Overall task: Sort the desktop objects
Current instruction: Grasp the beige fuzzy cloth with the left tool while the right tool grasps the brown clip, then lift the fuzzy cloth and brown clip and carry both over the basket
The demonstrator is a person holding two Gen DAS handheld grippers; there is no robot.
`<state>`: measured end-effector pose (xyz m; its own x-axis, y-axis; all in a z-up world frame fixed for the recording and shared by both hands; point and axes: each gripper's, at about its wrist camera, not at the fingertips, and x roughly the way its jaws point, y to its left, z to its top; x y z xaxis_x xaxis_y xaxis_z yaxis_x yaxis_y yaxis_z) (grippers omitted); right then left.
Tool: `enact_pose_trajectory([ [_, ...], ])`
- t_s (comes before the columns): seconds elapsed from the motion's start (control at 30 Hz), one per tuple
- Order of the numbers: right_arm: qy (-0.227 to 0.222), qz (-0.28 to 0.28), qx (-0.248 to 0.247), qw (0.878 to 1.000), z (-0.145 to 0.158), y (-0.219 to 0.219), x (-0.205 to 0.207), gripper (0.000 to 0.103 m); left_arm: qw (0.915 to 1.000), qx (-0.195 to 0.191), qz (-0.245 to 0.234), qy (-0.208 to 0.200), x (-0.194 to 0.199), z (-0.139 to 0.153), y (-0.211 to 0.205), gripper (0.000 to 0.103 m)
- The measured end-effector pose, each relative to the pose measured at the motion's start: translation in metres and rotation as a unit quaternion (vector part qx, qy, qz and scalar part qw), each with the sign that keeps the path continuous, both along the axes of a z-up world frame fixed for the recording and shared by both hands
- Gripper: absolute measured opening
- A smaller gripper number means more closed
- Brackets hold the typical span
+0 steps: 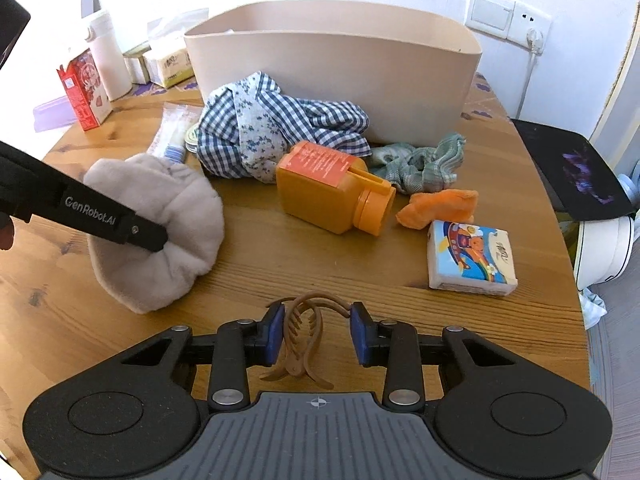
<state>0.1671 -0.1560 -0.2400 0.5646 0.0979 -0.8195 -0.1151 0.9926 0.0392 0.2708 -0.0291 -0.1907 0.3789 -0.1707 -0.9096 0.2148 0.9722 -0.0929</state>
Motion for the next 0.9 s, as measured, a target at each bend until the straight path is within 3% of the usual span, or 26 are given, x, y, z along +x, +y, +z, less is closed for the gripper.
enact_pose_trajectory([
  [0.47, -0.043, -0.007, 0.039, 0.998, 0.035, -0.013, -0.031, 0.033, 0.9989, 0.003, 0.029, -0.037, -0.037, 0.036, 0.035, 0.016],
  [0.9, -0.126, -0.012, 0.031, 0.991, 0.094, -0.032, -0.040, 0.033, 0.9916, -0.027, 0.045, -0.118, -0.046, 0.100, 0.051, 0.016],
])
